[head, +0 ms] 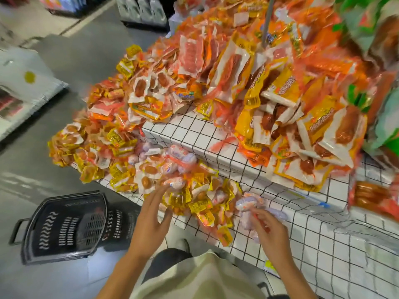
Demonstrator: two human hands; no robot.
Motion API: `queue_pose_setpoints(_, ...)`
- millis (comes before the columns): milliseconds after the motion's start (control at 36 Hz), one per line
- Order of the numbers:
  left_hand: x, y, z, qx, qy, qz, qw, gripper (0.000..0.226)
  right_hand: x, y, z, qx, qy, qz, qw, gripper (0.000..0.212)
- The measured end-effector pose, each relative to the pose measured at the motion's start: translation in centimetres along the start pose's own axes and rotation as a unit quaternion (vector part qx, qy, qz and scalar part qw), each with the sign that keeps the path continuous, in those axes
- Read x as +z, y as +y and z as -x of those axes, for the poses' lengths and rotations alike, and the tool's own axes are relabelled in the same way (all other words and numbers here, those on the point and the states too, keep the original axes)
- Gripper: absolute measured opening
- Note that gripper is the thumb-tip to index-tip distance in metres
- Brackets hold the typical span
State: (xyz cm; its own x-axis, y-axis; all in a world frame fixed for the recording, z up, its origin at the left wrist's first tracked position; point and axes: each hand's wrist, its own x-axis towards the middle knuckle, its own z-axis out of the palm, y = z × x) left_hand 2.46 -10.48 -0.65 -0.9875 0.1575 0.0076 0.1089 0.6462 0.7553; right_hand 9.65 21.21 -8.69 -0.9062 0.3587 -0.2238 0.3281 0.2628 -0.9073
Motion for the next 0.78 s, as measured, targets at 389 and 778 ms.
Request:
queue_pose_setpoints(389,-0.5,-1.5,-11.4,0.103,0.036,-0.004,0.994,0.04,0.6,-2.7,0.9,0.083,0.035,-0.1,0.991,0.024)
queue_pose_setpoints(778,-1.8,-2.7,-13.3,0.091,0.023,0.149,0.984,0.031,2.4,-4.0,1.3,0.089,0.201,-0.046,0.975,0.015)
